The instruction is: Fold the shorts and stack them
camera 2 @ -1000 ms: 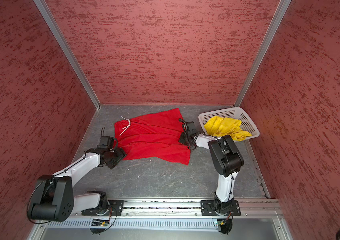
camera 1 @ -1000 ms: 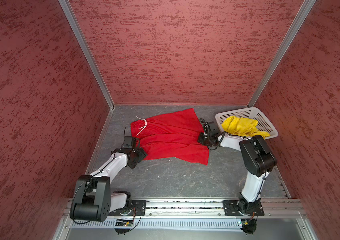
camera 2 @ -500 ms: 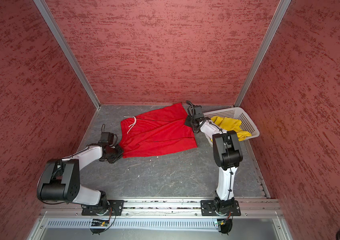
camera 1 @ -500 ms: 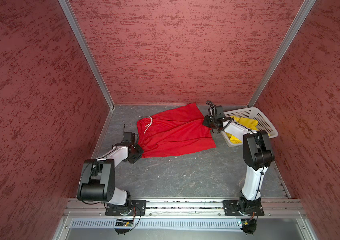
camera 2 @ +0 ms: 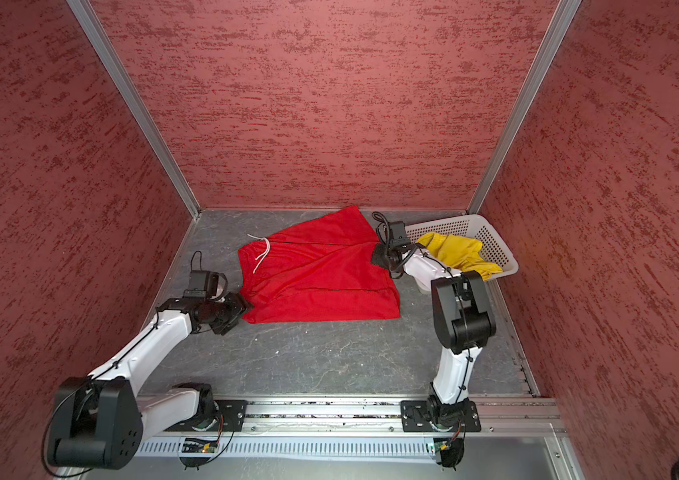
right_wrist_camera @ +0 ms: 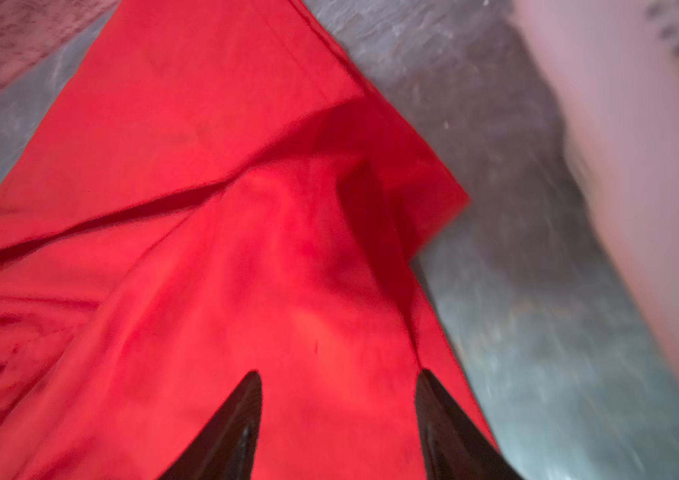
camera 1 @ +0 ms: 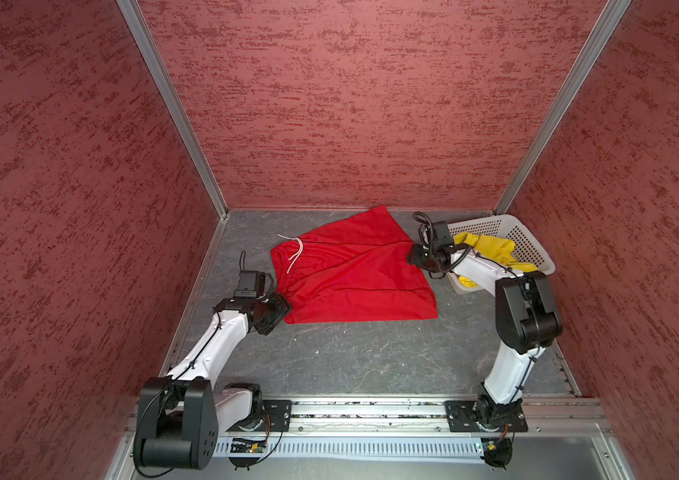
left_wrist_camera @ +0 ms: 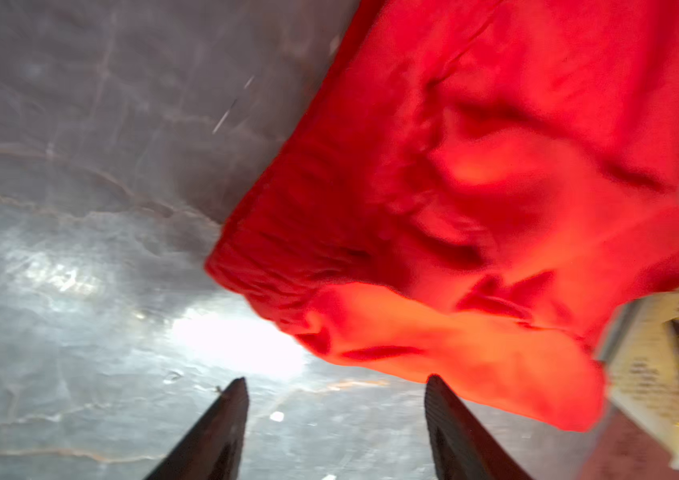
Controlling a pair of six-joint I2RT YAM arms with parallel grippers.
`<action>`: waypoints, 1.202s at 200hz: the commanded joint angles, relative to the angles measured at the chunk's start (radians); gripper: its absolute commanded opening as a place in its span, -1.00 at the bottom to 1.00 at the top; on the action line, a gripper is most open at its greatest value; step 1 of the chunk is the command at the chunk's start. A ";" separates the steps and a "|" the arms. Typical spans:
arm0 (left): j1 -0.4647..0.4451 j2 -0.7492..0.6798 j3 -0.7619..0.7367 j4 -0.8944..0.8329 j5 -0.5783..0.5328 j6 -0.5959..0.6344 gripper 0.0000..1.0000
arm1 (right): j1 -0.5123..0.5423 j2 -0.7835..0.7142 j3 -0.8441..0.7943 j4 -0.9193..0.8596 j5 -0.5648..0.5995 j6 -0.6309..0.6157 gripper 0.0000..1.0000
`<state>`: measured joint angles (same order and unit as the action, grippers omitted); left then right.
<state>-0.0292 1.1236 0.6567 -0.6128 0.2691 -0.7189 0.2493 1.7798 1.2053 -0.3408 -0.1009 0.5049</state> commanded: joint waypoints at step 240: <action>0.135 -0.021 0.015 0.073 0.149 0.014 -1.00 | -0.062 -0.505 -0.544 0.141 -0.048 0.140 -0.90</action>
<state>0.0795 1.2011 0.6823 -0.4286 0.4126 -0.7395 0.1986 1.3411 0.6956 -0.1589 -0.2390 0.6468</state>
